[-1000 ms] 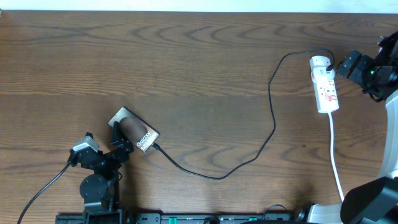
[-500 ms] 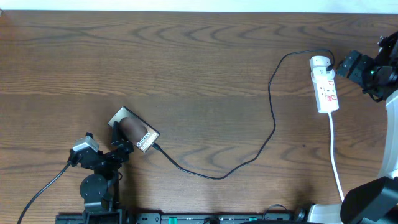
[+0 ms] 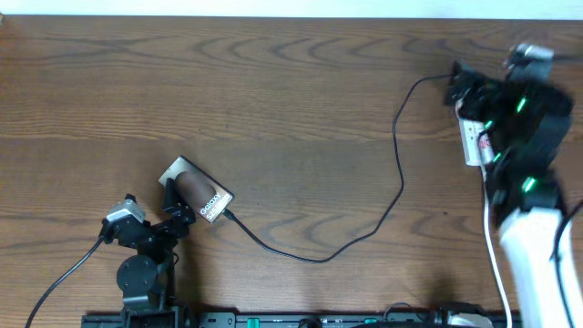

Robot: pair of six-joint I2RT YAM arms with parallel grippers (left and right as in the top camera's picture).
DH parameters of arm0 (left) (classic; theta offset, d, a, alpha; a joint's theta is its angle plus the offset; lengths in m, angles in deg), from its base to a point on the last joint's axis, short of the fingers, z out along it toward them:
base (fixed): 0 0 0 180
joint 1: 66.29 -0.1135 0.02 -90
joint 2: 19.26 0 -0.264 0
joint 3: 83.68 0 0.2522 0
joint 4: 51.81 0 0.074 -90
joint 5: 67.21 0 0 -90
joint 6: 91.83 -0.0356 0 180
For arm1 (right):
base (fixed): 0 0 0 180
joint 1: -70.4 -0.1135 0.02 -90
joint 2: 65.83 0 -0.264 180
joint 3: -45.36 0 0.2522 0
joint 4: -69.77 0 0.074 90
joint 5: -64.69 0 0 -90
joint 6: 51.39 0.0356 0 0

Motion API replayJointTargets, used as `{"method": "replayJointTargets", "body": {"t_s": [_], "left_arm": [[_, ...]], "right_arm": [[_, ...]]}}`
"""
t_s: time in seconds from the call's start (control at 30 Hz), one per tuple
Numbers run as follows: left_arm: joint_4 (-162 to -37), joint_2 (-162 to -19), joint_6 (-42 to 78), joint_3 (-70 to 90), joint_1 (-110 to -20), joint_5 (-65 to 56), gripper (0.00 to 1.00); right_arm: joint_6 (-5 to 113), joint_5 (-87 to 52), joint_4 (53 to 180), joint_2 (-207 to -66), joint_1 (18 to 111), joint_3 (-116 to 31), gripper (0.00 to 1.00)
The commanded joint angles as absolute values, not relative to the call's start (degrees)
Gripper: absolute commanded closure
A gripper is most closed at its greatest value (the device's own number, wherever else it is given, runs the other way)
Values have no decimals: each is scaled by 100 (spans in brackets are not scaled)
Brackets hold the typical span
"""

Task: Plug charger to phone and switch on socket

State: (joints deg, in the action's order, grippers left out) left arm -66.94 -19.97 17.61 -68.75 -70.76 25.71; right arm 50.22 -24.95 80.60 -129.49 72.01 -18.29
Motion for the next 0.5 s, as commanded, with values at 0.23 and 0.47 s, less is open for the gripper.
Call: {"method": "replayJointTargets", "body": {"t_s": [0.23, 0.47], "left_arm": [[-6945, -1988, 1704, -6966, -7104, 2669, 12], [-6945, -1988, 1704, -6966, -7104, 2669, 12]], "right_arm": [[5140, -3103, 6197, -9647, 6772, 1937, 1], [5143, -3140, 6530, -8104, 6774, 3131, 1]]}}
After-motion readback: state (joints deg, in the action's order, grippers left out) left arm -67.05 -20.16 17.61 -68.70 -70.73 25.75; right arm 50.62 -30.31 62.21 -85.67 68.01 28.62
